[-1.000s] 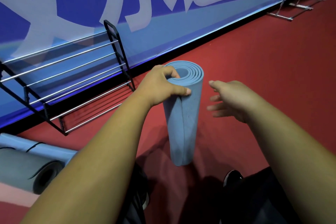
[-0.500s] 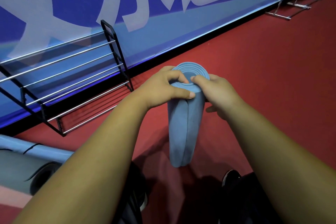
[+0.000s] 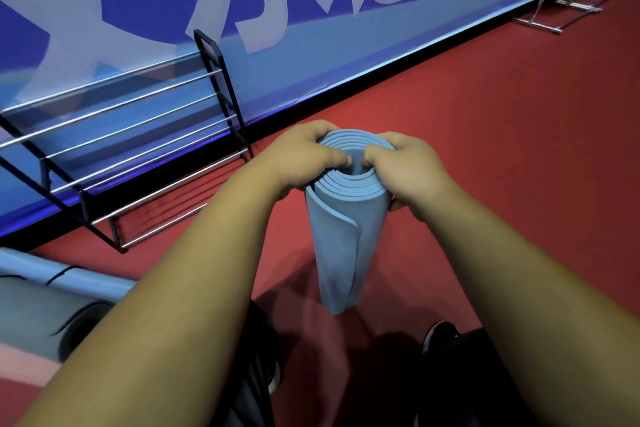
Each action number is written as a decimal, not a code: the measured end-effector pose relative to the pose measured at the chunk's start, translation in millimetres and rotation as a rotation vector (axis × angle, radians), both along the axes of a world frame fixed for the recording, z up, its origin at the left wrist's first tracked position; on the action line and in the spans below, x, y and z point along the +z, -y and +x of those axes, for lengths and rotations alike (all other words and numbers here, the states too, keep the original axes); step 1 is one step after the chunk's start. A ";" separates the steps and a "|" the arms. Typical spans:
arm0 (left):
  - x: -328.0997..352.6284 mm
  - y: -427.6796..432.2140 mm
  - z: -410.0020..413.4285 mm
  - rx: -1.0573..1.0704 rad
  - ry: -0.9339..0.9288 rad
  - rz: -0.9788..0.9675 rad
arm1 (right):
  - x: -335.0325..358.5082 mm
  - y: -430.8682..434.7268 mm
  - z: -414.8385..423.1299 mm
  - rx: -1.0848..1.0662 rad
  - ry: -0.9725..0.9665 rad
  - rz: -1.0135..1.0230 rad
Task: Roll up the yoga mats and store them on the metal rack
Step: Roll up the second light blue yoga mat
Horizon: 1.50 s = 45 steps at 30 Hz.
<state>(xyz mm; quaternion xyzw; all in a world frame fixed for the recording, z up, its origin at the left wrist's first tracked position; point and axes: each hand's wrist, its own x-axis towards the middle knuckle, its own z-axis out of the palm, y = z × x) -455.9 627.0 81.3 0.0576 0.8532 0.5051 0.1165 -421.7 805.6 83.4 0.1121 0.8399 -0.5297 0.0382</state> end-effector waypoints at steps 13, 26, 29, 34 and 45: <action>13.5 -13.6 -1.4 -0.187 -0.207 -0.243 | 15.8 -6.5 4.8 0.127 0.228 0.174; 18.4 -0.9 16.2 0.103 -0.278 -0.302 | -1.2 11.2 -1.7 -0.004 0.087 0.062; 29.4 19.5 17.1 -0.051 -0.310 -0.310 | 2.6 19.4 -3.4 0.091 0.080 0.256; 26.7 36.1 21.8 -0.179 -0.306 -0.389 | -7.7 36.4 -9.8 0.216 0.028 0.321; 4.6 82.5 20.6 0.191 -0.127 -0.467 | -13.8 78.7 -31.1 0.255 0.020 0.349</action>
